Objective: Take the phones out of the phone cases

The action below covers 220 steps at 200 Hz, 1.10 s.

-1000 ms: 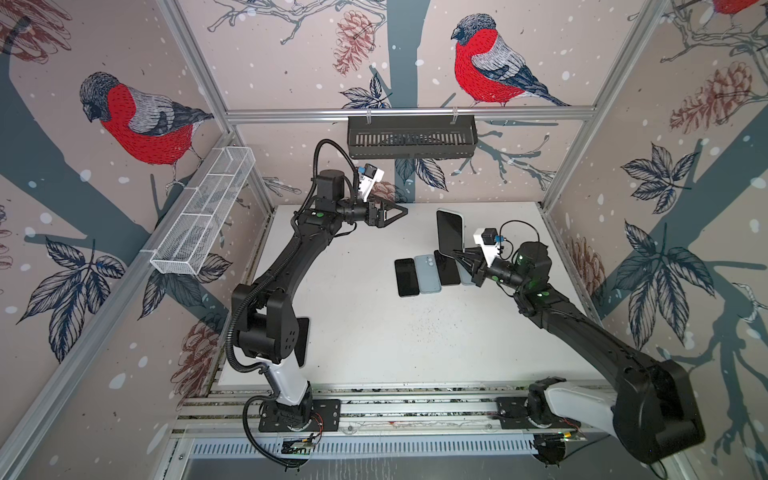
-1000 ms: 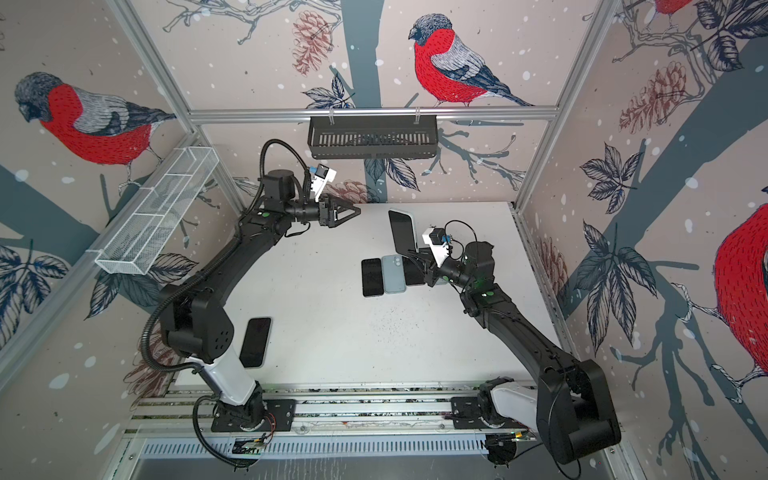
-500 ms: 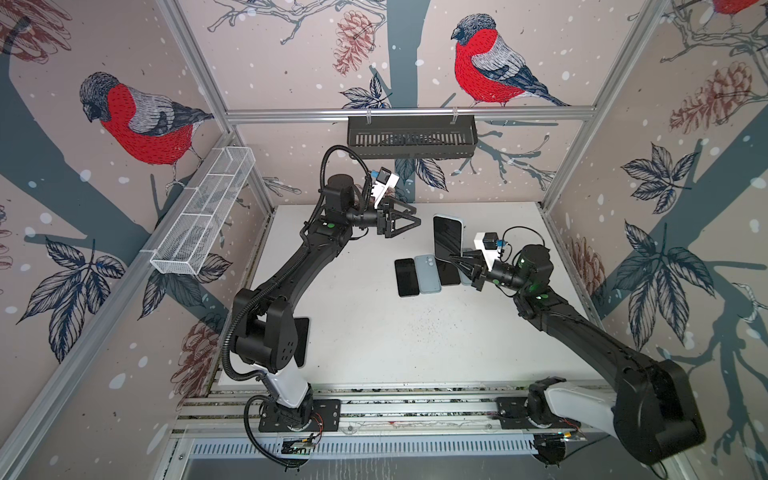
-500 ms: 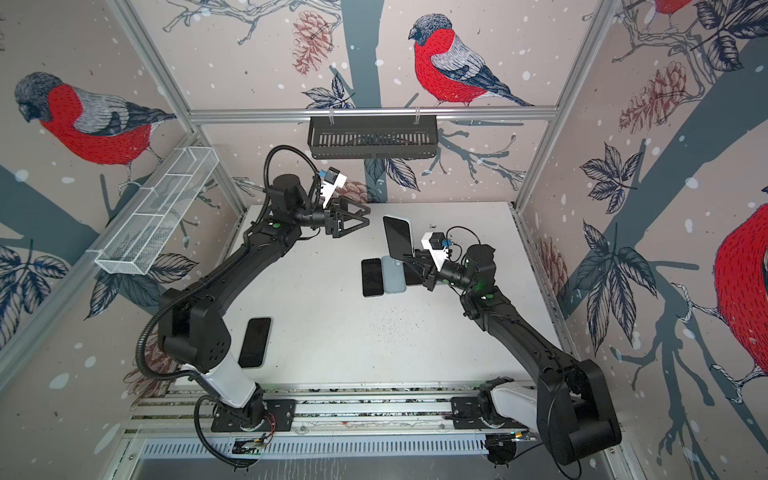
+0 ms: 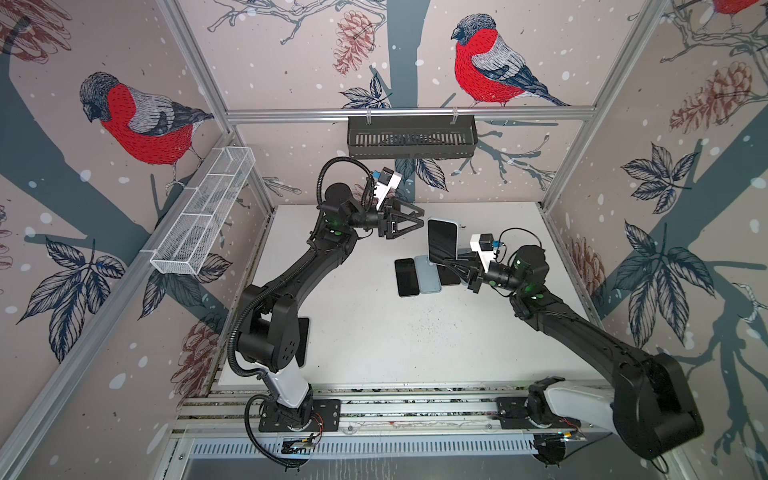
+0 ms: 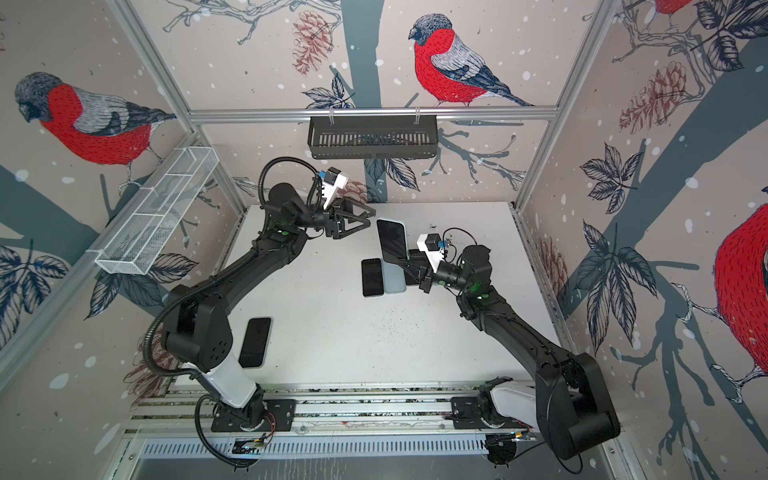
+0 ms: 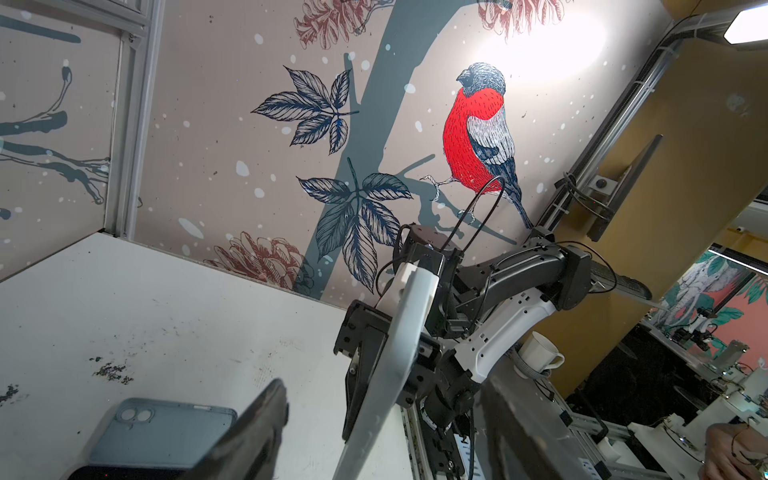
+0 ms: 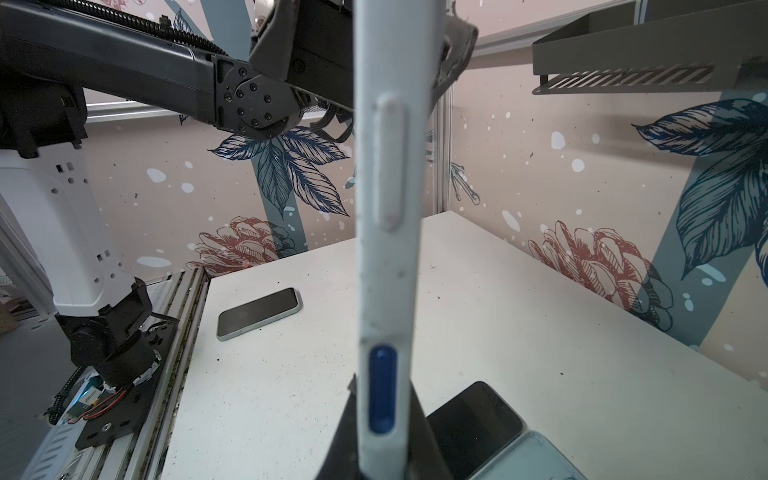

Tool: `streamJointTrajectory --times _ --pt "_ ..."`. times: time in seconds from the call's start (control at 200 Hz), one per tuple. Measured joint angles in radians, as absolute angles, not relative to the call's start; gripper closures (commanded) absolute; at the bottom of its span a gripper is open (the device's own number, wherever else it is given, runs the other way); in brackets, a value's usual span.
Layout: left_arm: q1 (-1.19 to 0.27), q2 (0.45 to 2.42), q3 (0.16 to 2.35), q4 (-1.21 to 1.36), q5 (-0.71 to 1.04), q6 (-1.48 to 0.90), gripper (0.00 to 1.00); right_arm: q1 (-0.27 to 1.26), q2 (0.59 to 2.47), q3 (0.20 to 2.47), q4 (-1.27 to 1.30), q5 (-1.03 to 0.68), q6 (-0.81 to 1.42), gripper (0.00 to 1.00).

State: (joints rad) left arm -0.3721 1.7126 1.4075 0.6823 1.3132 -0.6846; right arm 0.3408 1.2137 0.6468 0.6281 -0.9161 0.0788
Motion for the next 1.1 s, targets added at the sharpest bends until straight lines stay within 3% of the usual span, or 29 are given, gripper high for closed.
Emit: streamJointTrajectory --times 0.385,0.485,0.926,1.036,1.101 --pt "-0.397 1.691 1.525 0.178 1.230 -0.290 0.51 0.366 1.259 0.673 0.664 -0.919 0.109 1.00" --pt "-0.398 1.686 1.515 0.160 1.228 -0.268 0.60 0.370 1.280 0.679 0.669 -0.923 0.109 1.00" --pt "-0.412 1.683 1.497 0.149 1.232 -0.258 0.77 0.382 1.311 0.695 0.674 -0.925 0.131 1.00" --pt "-0.413 1.689 1.497 0.166 1.241 -0.257 0.87 0.383 1.320 0.699 0.674 -0.934 0.143 1.00" --pt "-0.413 1.694 1.497 0.186 1.268 -0.253 0.94 0.384 1.325 0.702 0.673 -0.957 0.163 0.94"
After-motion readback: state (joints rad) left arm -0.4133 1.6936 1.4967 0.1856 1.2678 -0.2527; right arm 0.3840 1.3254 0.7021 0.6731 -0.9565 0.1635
